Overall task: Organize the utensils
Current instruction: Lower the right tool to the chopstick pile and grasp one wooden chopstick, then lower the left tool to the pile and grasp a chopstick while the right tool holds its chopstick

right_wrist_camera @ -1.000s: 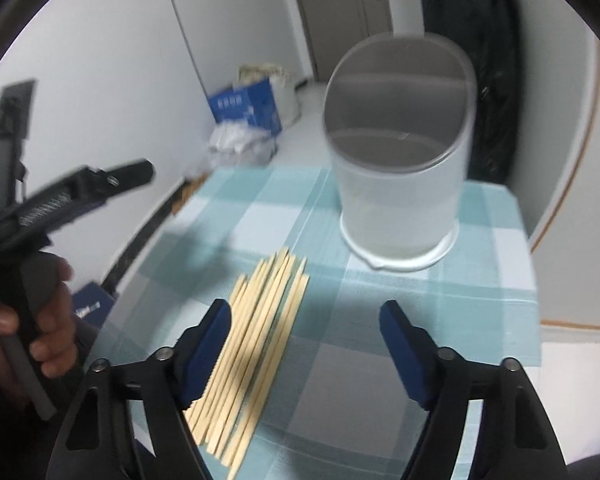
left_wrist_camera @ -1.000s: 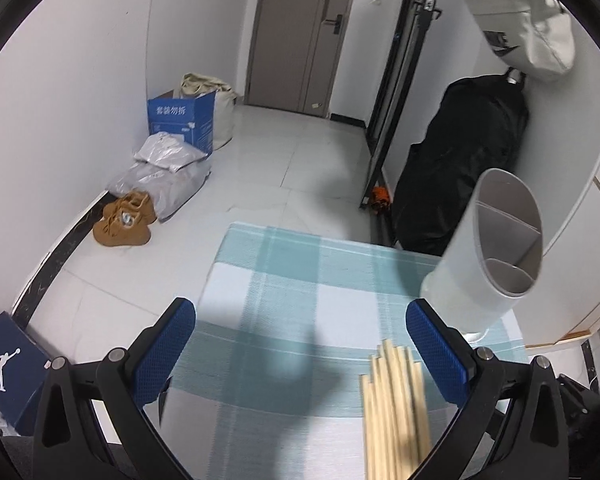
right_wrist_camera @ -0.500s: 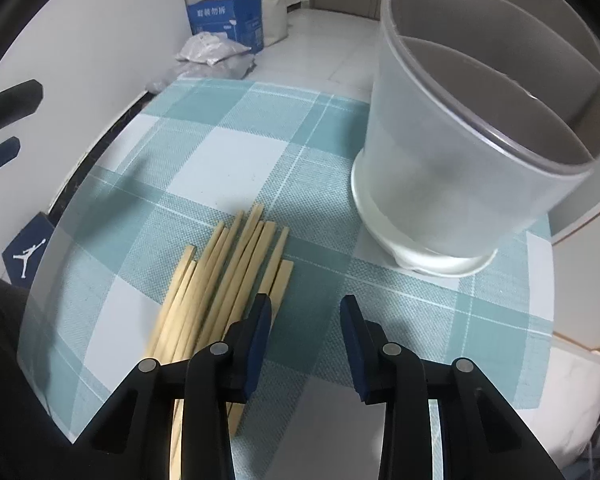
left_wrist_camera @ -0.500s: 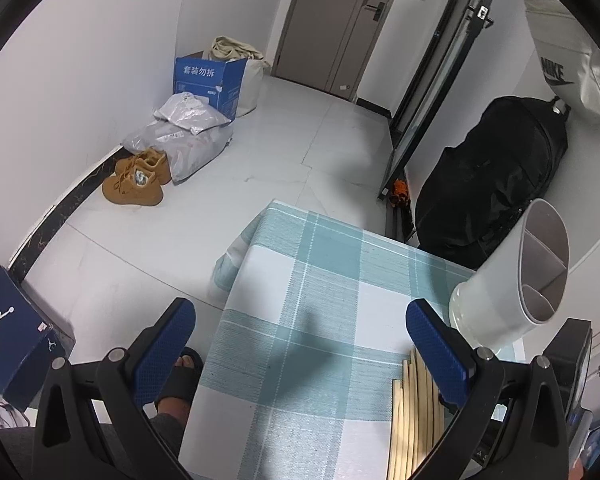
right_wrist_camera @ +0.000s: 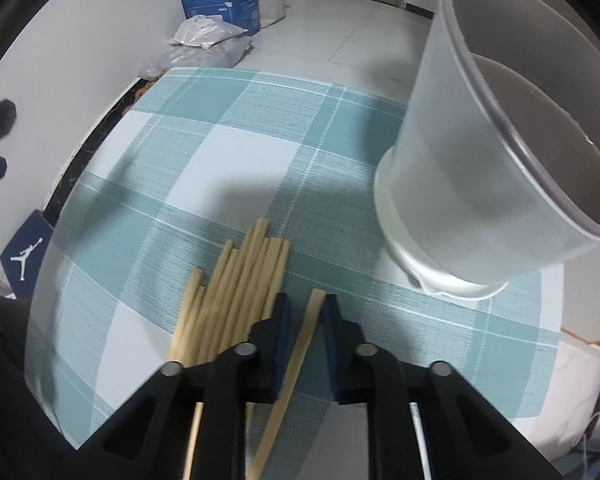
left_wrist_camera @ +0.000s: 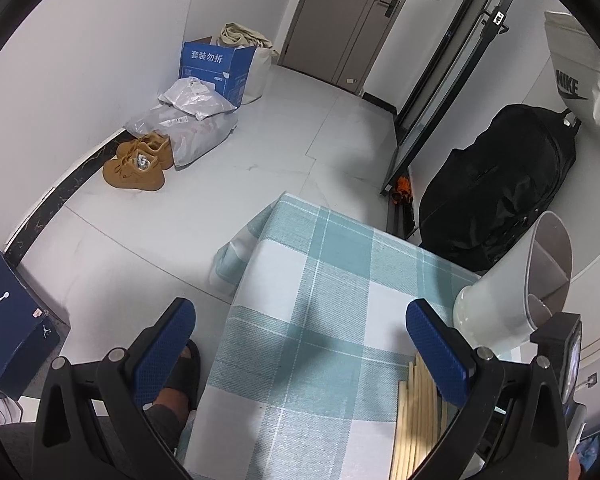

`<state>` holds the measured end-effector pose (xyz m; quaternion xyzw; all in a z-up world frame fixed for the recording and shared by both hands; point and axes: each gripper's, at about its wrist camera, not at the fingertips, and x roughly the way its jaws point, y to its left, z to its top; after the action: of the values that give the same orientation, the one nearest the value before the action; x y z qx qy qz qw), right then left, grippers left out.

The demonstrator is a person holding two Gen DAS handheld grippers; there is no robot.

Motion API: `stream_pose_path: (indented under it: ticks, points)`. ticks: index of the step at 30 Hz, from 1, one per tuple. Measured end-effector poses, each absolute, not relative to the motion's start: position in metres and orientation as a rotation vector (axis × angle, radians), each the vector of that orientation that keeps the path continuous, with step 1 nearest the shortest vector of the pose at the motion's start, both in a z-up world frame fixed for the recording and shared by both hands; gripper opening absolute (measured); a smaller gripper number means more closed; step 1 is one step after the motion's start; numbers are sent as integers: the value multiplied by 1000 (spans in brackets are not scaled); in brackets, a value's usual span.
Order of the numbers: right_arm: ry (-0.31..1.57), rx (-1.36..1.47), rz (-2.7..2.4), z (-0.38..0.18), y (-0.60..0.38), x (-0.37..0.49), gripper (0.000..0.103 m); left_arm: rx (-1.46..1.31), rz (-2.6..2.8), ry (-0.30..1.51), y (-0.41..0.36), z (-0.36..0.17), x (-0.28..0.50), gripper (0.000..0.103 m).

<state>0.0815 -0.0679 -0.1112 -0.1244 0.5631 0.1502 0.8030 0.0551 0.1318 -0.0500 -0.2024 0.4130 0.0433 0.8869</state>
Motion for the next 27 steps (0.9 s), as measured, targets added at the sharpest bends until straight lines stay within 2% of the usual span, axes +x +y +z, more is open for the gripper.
stream_pose_path:
  ticks: [8, 18, 27]
  points:
    - [1136, -129, 371, -93, -82, 72, 6, -369, 47, 924, 119, -59, 56, 102]
    - [986, 166, 421, -46, -128, 47, 6, -166, -106, 1132, 62, -89, 46, 102]
    - [931, 416, 438, -51, -169, 57, 6, -71, -97, 1234, 42, -105, 37, 101]
